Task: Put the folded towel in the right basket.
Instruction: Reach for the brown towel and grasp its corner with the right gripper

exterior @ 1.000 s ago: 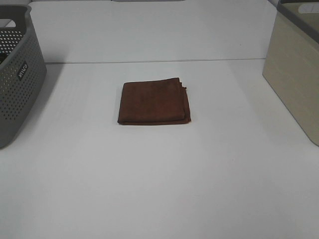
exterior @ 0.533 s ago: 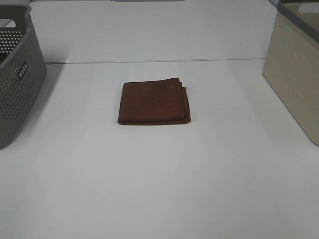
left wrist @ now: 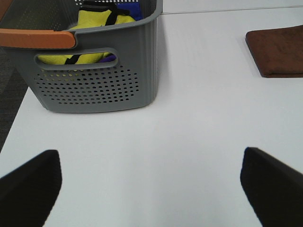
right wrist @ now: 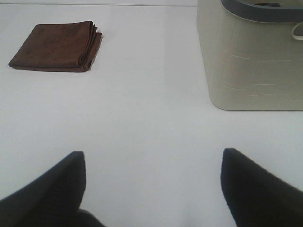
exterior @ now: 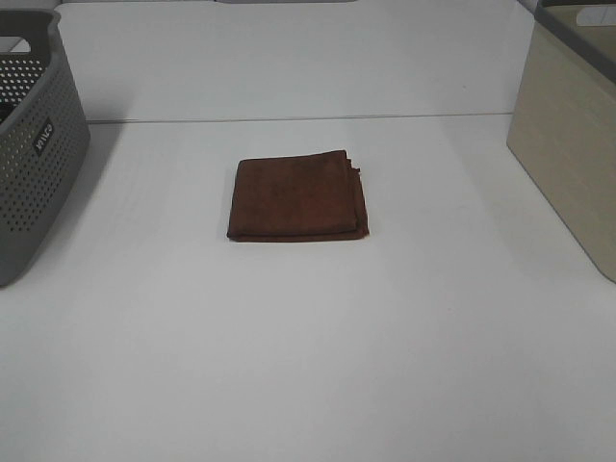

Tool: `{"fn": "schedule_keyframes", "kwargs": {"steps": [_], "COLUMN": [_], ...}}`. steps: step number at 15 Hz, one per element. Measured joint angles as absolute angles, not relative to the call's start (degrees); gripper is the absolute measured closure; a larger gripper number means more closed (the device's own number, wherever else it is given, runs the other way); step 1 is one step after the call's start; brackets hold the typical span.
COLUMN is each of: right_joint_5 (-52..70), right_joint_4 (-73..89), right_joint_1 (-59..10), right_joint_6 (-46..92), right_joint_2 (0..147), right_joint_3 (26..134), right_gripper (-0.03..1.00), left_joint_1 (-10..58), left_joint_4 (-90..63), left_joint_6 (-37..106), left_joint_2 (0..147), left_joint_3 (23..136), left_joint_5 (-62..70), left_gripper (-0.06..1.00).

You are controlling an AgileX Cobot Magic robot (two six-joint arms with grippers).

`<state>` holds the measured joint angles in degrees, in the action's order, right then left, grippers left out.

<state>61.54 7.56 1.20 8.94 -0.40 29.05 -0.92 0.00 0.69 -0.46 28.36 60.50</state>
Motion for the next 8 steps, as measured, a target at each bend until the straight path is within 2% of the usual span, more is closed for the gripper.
{"fn": "schedule_keyframes", "kwargs": {"steps": [8], "right_joint_5": [61.54], "right_joint_4": [7.56], "right_joint_1": [1.20], "right_joint_6": [8.94], "right_joint_2": [-0.40], "right_joint_3": [29.05], "right_gripper": [0.22], "left_joint_1": [-0.92], "left_joint_4": [0.00], "left_joint_6": [0.69], "left_joint_2": [-0.46], "left_joint_3": [28.36], "left_joint_5": [60.50], "left_gripper": [-0.03]}}
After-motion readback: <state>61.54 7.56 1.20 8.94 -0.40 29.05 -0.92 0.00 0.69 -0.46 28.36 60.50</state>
